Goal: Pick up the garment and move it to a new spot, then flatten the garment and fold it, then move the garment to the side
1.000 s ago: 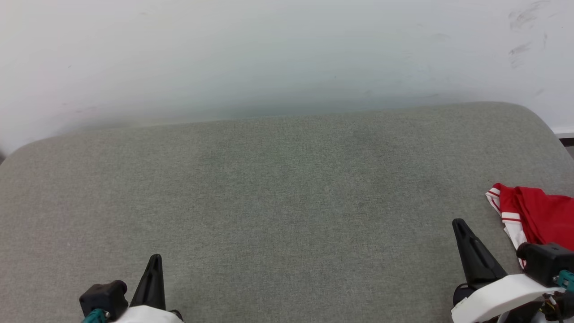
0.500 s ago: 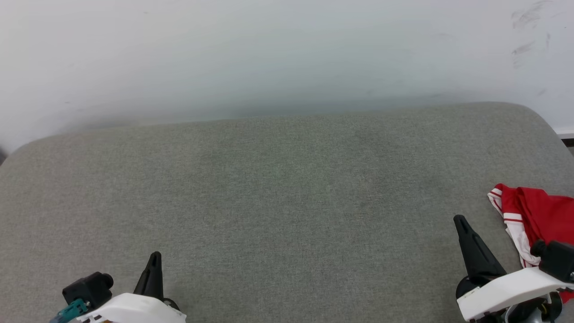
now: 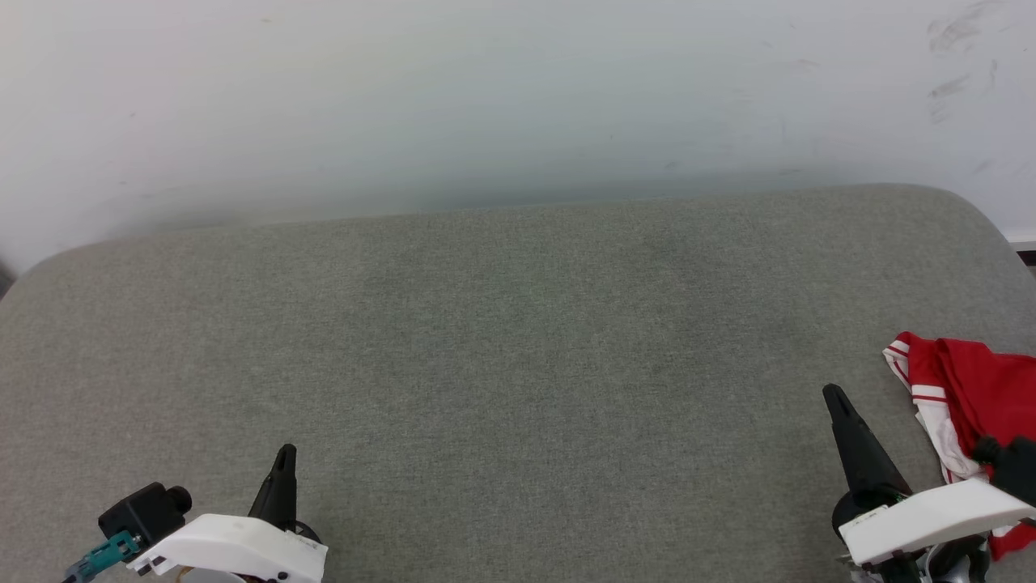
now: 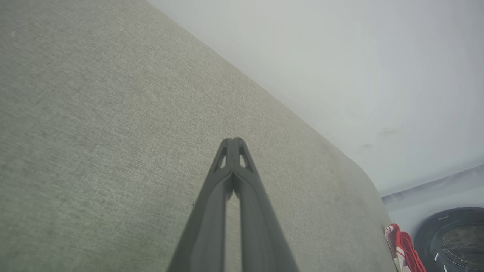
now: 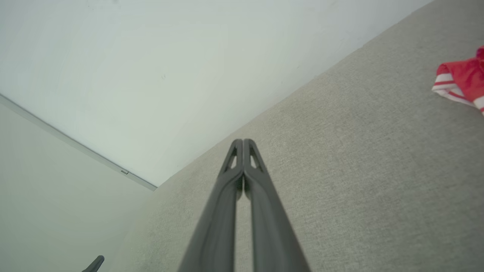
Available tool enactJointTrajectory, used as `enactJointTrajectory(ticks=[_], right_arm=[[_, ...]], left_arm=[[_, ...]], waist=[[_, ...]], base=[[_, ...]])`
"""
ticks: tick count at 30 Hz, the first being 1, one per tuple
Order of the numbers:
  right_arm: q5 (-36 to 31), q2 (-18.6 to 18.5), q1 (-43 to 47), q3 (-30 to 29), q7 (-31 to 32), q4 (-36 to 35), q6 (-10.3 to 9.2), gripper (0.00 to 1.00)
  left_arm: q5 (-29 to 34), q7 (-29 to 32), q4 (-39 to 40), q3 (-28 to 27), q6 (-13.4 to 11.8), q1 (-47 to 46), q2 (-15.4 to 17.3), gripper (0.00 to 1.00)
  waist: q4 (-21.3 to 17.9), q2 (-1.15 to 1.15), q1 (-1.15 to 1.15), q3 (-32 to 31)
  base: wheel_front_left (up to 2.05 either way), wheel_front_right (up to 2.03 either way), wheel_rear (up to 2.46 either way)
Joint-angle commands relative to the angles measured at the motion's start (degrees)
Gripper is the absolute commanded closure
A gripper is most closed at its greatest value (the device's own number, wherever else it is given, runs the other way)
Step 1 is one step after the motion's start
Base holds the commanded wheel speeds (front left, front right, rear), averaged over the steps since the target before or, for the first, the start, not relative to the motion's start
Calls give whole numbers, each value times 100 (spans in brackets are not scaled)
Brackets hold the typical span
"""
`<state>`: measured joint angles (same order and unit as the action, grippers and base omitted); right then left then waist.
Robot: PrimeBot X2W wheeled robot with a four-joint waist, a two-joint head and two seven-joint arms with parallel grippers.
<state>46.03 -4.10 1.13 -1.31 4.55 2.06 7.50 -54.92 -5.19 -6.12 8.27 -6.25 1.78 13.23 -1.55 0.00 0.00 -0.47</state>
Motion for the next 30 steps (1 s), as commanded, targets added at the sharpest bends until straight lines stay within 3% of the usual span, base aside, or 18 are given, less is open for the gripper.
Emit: enactJointTrajectory(ticks=[1,30], right_arm=[[221,-46,-197,-24,-21,-15,0,100],[2188,-40,-432,-152,4,497,0,100]], left_arm=[[-168,37,22,-102,75,-179,-22,100],[-1763,464,-316,-631,647,-453,-405,100]], waist=[[3,0,0,1],[55,0,0,23]], base=[[0,0,0],[0,0,0]])
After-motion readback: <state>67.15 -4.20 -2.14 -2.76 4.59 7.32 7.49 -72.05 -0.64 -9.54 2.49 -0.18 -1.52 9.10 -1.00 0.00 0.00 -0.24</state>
